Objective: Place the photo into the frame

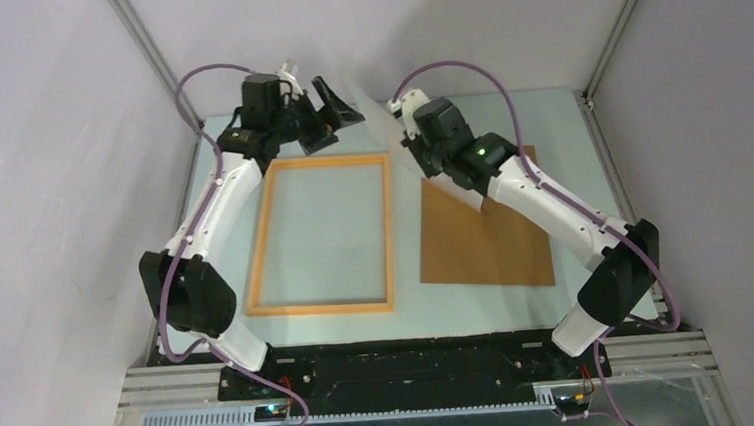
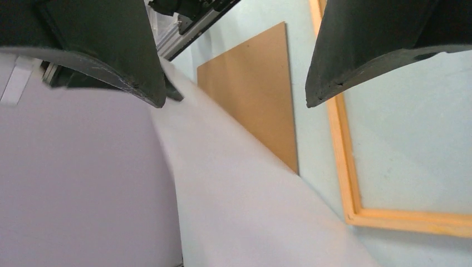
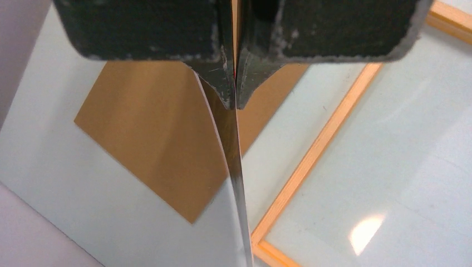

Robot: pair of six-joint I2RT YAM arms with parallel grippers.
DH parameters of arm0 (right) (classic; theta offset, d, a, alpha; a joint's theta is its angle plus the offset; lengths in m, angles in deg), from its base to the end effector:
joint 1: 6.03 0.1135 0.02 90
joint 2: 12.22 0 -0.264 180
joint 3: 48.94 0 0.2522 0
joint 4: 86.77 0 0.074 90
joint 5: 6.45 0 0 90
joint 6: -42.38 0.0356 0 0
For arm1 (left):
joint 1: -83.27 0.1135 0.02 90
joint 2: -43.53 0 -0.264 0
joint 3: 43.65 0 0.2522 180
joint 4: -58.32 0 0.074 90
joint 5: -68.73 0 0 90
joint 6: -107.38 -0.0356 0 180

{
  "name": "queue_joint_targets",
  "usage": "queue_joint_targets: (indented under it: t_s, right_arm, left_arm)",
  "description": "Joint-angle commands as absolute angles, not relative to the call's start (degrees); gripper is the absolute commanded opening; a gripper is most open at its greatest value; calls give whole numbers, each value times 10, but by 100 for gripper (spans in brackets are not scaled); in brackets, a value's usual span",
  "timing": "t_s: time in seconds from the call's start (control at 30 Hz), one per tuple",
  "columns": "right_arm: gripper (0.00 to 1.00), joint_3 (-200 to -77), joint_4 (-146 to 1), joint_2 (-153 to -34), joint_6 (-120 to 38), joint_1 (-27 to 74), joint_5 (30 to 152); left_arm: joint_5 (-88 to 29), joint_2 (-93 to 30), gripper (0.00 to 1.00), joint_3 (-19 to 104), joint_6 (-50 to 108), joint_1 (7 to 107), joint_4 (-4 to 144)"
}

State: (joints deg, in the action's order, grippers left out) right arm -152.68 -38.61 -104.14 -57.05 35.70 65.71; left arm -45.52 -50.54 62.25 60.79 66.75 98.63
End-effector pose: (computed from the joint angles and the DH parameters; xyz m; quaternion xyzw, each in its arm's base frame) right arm 0.2779 0.2332 0.3651 -0.3175 0.8254 -0.0089 0.4668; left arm 0.3593 -0.1218 0.3778 -0.0909 0.8421 -0.4061 0.3430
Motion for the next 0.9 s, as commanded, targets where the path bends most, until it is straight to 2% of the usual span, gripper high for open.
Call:
queue_joint_targets:
  t_s: [0.0,0.27,0.47,0.67,0.87]
  right_arm:
    - [0,-1598,-357,-1000,-504,315,765]
    - [0,-1695,-343,-991,-406,253,979]
    - [0,-1707,-388,-993,-331,224,1128]
    - [0,-1689,-443,-999,-267,192,1224]
    - [0,-1655,-490,-993,-241,184,1263]
  left_arm:
    - [-530,-456,100,630,500,715,967]
    - [-626,-451,100,527,387,748,940]
    - [-676,-455,100,459,361,750,876]
    - [-728,-456,100,381,440,759,729]
    - [-783,-491,100,338,530,765,622]
